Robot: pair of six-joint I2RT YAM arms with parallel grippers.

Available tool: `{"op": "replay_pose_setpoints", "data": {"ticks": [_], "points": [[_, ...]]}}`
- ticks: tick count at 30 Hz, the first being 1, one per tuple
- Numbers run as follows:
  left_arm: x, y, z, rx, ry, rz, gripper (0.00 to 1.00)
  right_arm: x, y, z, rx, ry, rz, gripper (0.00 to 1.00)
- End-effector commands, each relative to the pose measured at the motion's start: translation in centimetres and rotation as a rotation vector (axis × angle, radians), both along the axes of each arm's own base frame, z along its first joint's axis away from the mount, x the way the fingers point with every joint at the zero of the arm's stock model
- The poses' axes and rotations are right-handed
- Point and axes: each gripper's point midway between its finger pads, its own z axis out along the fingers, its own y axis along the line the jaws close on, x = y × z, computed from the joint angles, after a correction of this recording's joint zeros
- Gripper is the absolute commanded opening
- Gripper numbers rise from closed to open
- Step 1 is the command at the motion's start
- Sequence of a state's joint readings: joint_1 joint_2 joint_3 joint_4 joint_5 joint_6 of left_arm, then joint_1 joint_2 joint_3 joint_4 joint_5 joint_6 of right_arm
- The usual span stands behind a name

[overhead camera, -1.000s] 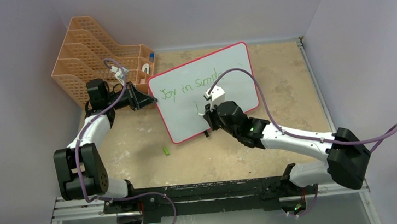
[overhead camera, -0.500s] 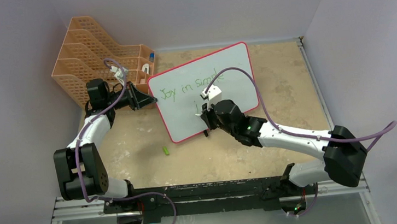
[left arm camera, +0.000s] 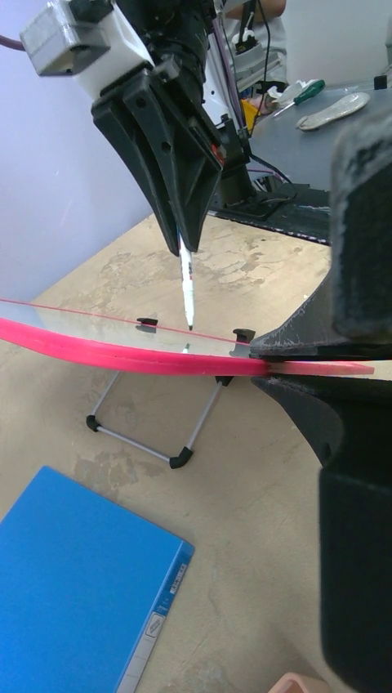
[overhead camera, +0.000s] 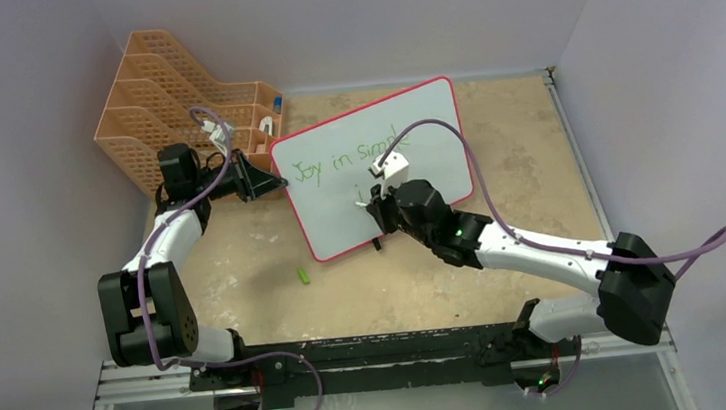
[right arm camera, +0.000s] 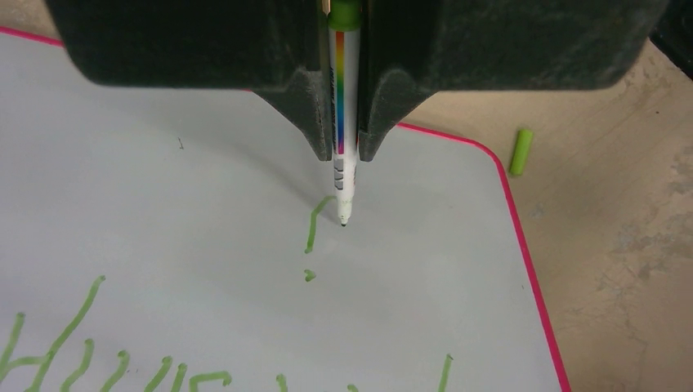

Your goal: Write a sentence on the whiteboard

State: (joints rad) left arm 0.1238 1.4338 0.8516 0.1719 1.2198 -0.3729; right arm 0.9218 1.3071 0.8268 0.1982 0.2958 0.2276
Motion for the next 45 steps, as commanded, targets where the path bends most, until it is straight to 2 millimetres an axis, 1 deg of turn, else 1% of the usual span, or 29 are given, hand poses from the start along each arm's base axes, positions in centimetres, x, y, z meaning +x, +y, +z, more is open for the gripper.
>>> {"op": "replay_pose_setpoints", "data": {"ticks": [1, 5, 11, 13, 36, 45], "points": [[0.1, -0.2, 1.9, 0.012, -0.08, -0.017, 0.0, 0.0, 0.1, 4.7, 0.107, -0.071, 0.008, 0.0], [0.2, -0.2, 1.9, 0.014, -0.081, -0.014, 0.0, 0.1, -0.9, 4.6, 0.098, -0.087, -0.026, 0.0], [0.2, -0.2, 1.9, 0.015, -0.081, -0.013, 0.0, 0.5, -2.4, 3.8, 0.103, -0.096, -0.111, 0.0], [0.3, -0.2, 1.9, 0.016, -0.079, -0.011, 0.0, 0.7, -2.7, 4.0, 0.116, -0.105, -0.128, 0.0], [0.3, -0.1, 1.8, 0.018, -0.078, -0.007, 0.0, 1.8, -2.4, 4.4, 0.137, -0.146, -0.165, 0.0], [0.3, -0.1, 1.8, 0.018, -0.076, -0.007, 0.0, 2.0, -2.1, 4.2, 0.132, -0.144, -0.164, 0.0]]}}
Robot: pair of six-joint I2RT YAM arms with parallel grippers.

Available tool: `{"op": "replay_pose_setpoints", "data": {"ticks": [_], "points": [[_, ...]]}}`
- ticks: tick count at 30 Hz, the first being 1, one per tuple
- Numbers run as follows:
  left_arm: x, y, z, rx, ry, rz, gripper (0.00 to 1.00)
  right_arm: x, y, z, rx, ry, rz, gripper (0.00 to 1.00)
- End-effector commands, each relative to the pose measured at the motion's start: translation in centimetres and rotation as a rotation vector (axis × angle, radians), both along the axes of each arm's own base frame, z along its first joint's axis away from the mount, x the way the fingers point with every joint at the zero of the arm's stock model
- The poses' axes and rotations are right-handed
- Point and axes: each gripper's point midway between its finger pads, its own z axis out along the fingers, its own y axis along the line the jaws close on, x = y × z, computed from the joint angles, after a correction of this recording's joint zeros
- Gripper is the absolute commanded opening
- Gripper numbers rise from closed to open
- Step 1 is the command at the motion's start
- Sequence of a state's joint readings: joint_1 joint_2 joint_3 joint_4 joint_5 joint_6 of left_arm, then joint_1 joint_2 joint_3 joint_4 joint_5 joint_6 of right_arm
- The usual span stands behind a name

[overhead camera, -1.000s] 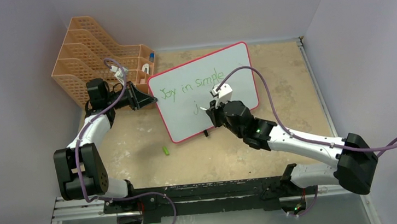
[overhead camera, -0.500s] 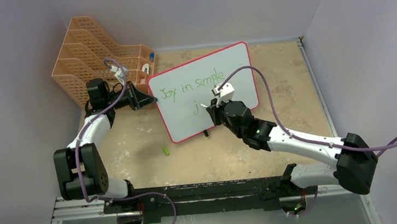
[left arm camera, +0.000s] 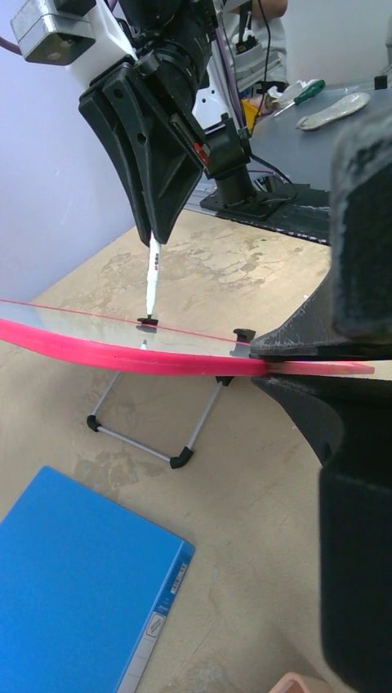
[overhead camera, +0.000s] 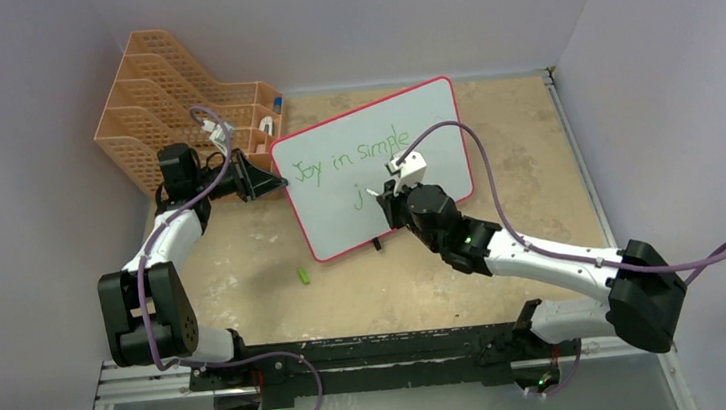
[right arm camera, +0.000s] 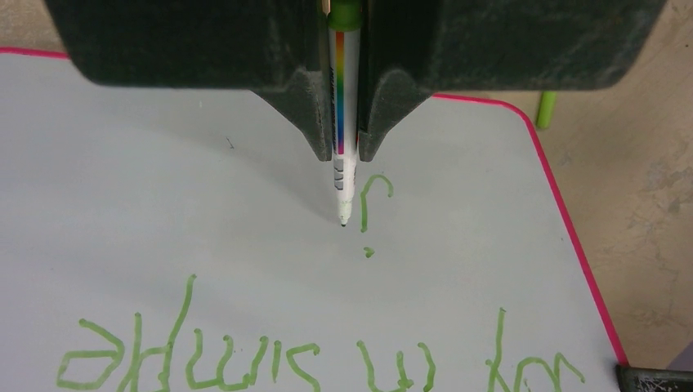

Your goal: Write a sentence on the whiteboard

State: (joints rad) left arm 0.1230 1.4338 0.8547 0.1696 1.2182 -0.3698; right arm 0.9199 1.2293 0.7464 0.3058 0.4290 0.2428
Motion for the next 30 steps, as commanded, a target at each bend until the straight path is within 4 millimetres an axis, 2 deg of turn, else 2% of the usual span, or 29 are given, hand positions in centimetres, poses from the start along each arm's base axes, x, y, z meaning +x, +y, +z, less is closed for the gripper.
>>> {"op": "replay_pose_setpoints", "data": {"ticks": [1, 22, 30], "points": [[0.25, -0.12, 1.74, 0.015, -0.073, -0.008, 0.0, 1.0, 0.33, 2.42, 0.065, -0.054, -0.031, 0.0], [0.22, -0.16, 1.73, 0.016, -0.073, -0.009, 0.0, 1.66, 0.63, 2.71, 0.064, -0.063, -0.045, 0.0], [0.24, -0.13, 1.72, 0.016, -0.073, -0.008, 0.0, 1.58, 0.81, 1.81, 0.046, -0.041, -0.032, 0.0]]}}
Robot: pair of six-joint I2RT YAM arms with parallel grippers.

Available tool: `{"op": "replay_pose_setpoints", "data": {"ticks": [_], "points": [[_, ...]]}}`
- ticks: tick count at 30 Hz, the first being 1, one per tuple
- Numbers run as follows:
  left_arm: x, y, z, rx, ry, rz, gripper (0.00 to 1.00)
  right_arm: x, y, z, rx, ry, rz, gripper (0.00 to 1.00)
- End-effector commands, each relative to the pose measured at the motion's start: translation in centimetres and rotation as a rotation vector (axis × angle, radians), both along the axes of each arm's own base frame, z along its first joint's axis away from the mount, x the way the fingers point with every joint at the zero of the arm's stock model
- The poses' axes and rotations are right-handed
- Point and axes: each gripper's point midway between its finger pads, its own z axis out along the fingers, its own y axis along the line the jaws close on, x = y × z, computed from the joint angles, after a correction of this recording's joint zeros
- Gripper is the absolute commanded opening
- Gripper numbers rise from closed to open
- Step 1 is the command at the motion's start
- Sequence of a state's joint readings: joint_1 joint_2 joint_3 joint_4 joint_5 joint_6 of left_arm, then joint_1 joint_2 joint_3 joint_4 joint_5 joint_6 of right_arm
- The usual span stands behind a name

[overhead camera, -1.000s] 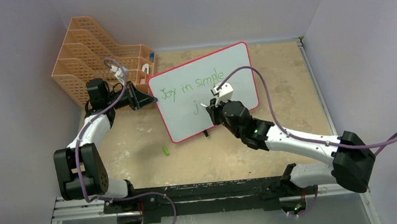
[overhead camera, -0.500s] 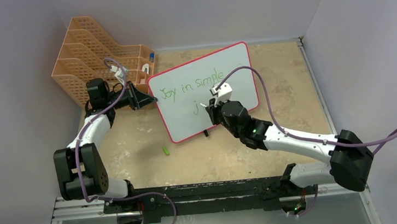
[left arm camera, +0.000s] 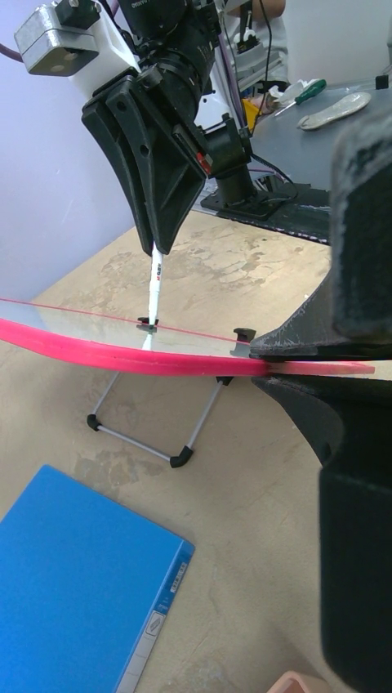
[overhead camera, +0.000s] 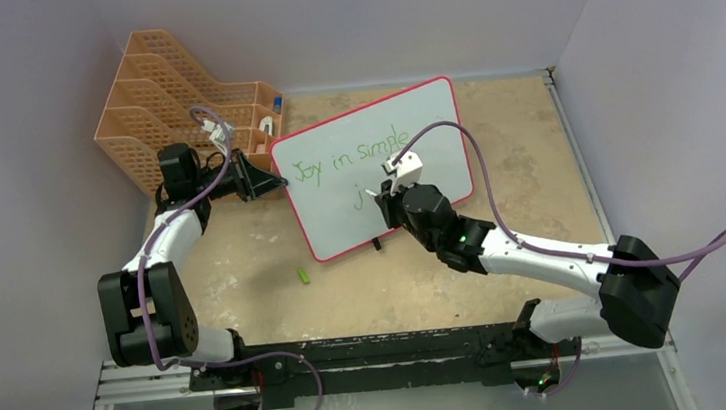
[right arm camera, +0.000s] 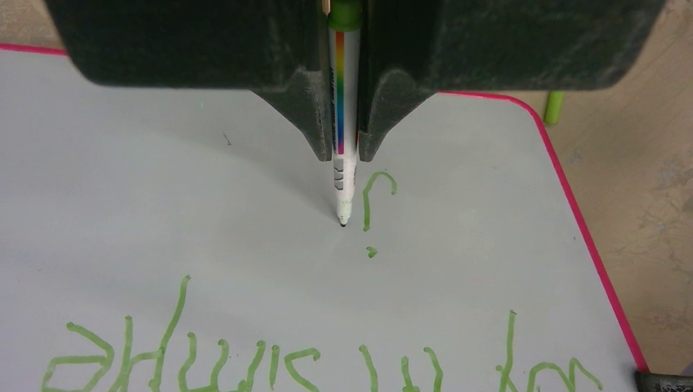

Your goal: Write a sentence on the whiteboard

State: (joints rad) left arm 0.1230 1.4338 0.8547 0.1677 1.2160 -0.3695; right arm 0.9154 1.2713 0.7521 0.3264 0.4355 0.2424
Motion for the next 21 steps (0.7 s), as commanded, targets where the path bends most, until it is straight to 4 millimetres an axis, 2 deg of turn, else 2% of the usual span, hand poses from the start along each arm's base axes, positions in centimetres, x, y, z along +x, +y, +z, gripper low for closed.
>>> {"op": "replay_pose_setpoints", "data": {"ticks": [1, 21], "points": [[0.2, -0.2, 1.8, 0.015, -0.076, -0.011, 0.0, 1.0, 0.5, 2.5, 0.055, -0.044, -0.019, 0.0], [0.2, -0.2, 1.7, 0.015, -0.073, -0.01, 0.0, -0.2, -0.3, -0.2, -0.005, 0.032, -0.004, 0.0]]}}
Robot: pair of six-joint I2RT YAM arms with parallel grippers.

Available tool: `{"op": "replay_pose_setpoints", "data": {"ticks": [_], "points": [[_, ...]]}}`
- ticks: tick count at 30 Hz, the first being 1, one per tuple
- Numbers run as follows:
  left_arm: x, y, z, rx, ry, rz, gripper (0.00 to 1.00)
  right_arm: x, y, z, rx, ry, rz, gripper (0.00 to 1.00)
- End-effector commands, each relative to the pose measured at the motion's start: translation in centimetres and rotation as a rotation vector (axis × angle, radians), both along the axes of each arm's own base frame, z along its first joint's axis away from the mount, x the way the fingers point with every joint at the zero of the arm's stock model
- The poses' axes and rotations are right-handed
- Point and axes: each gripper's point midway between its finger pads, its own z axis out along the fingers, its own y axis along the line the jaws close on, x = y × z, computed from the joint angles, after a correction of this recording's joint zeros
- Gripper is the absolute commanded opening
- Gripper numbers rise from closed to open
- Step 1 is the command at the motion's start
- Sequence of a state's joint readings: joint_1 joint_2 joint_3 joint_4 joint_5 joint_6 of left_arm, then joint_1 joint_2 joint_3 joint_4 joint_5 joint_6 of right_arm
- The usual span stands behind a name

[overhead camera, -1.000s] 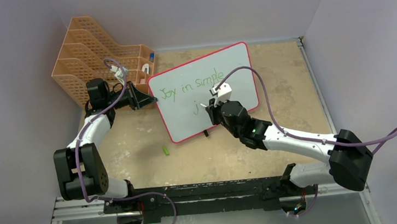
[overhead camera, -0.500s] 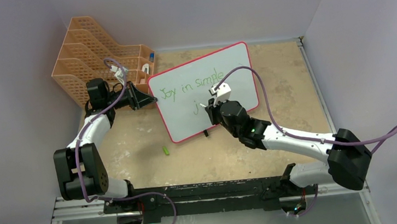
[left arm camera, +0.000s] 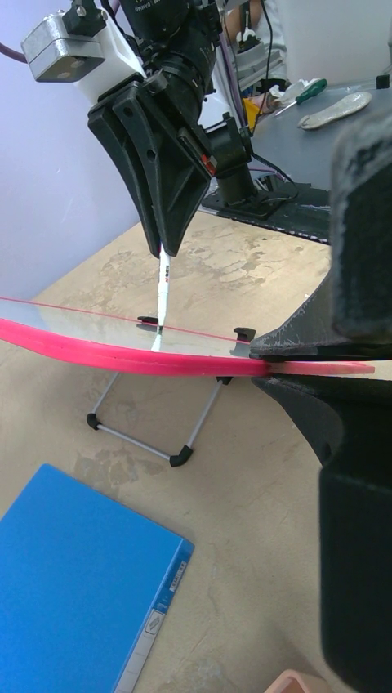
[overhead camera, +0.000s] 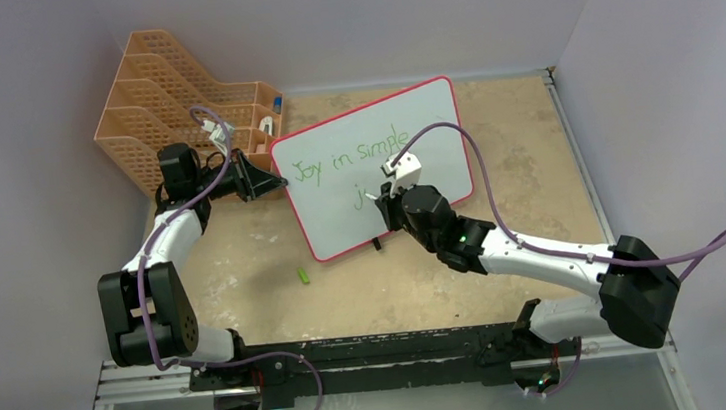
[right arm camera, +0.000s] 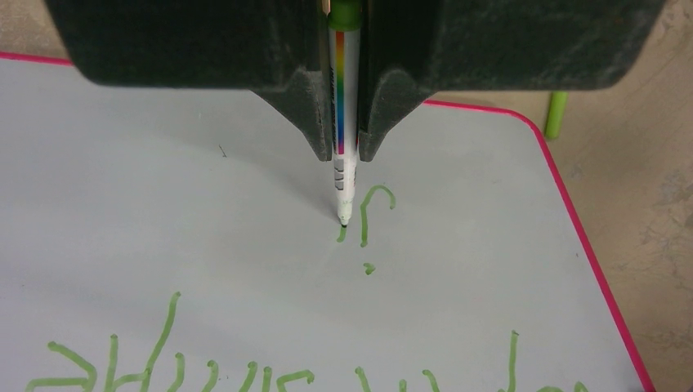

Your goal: Write a sentence on the whiteboard

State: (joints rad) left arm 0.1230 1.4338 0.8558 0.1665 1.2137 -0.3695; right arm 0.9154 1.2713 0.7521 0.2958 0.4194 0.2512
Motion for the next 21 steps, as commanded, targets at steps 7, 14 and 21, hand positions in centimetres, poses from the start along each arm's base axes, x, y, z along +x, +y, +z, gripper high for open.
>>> {"op": "replay_pose_setpoints", "data": {"ticks": [7, 14, 21], "points": [[0.2, -0.2, 1.7, 0.015, -0.073, -0.012, 0.0, 0.5, -1.8, 0.5, -0.01, -0.01, -0.087, 0.0], [0.1, -0.2, 1.7, 0.014, -0.073, -0.014, 0.0, 1.0, -2.4, 1.0, 0.002, -0.022, -0.141, 0.0], [0.1, -0.2, 1.8, 0.013, -0.073, -0.016, 0.0, 1.4, -2.1, 1.9, 0.027, -0.043, -0.143, 0.0]]}}
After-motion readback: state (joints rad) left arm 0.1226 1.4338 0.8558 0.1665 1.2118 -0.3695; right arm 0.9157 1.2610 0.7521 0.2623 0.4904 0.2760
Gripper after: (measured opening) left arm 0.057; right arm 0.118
